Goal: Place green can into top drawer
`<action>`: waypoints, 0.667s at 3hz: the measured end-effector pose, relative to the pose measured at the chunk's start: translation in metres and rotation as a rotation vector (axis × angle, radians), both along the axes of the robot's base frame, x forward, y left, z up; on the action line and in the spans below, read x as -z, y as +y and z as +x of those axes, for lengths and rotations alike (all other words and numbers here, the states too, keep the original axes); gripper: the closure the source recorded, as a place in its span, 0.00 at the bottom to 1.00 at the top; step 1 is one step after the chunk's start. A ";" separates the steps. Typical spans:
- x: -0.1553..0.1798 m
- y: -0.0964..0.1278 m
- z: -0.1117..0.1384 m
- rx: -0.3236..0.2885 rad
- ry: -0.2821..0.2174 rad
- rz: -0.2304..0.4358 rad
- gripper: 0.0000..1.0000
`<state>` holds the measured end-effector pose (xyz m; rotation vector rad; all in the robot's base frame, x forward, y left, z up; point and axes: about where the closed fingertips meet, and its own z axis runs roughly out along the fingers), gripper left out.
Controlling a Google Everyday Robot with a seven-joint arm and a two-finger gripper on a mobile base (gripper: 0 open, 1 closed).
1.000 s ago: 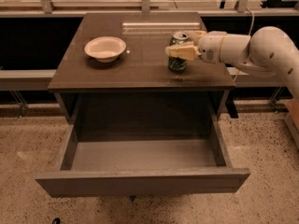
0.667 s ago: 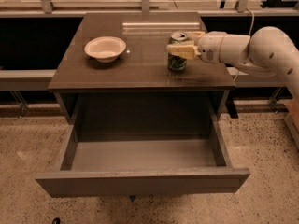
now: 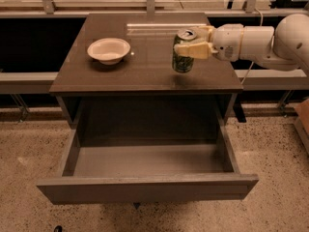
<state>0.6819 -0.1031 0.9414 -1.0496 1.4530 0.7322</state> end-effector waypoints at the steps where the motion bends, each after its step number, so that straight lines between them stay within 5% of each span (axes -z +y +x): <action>1: 0.001 -0.012 -0.046 -0.061 0.015 -0.057 1.00; 2: 0.057 -0.066 -0.101 -0.084 0.025 -0.142 1.00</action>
Offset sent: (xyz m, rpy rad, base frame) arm -0.1235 -0.0559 -0.0515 -0.1872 0.0540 0.0835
